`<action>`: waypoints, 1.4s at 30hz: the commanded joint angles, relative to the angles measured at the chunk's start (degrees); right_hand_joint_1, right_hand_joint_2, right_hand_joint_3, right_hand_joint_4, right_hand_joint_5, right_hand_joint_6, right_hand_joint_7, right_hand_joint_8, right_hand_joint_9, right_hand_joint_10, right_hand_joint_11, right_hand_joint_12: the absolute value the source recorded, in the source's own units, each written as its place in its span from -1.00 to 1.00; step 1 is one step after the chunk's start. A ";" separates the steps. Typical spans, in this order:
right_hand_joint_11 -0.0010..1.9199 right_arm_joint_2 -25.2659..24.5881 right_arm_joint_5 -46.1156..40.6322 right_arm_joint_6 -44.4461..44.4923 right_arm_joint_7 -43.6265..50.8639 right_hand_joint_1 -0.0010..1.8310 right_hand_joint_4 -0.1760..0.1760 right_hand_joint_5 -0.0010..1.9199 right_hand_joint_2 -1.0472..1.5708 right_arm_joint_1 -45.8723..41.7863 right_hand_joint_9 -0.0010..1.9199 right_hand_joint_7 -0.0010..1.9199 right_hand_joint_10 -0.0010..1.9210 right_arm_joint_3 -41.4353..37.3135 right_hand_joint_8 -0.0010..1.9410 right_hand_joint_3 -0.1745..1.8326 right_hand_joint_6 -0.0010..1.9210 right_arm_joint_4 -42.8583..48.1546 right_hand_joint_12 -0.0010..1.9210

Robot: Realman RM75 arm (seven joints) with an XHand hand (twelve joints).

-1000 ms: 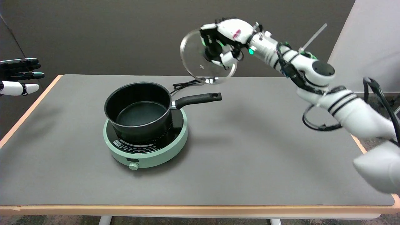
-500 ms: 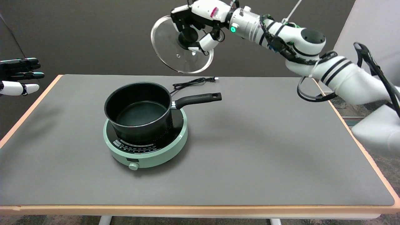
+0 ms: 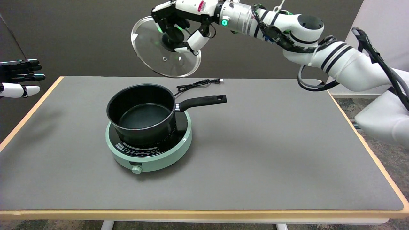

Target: Place the pot lid onto the soup pot.

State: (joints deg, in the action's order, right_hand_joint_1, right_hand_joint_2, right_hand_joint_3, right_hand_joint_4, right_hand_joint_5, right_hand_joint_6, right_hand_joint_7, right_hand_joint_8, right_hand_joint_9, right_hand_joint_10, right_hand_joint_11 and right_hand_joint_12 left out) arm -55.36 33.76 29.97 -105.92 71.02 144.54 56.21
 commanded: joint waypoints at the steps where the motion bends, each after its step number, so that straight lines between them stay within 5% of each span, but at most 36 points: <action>1: -0.19 -5.33 4.11 2.81 -2.40 0.47 0.91 -0.49 0.40 3.47 -0.19 -0.16 1.00 4.15 0.69 0.11 0.83 -1.93 1.00; 13: -0.19 -9.59 8.57 5.02 -2.27 0.47 0.96 -0.48 0.39 3.90 -0.18 -0.15 1.00 2.21 0.68 0.12 0.82 -6.52 1.00; 27: -0.18 -19.34 37.71 26.33 -16.98 0.48 0.98 -0.47 0.39 6.68 -0.18 -0.15 1.00 -15.92 0.67 0.12 0.81 -17.80 1.00; 42: -0.18 -25.91 52.59 32.09 -22.49 0.48 0.93 -0.48 0.39 10.61 -0.18 -0.15 1.00 -17.04 0.67 0.13 0.79 -23.63 1.00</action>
State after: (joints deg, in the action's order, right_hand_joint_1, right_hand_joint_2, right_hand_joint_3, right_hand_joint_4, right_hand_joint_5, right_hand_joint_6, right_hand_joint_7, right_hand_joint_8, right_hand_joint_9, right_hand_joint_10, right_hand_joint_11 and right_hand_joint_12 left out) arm -72.24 66.65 51.36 -120.14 77.18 133.32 41.57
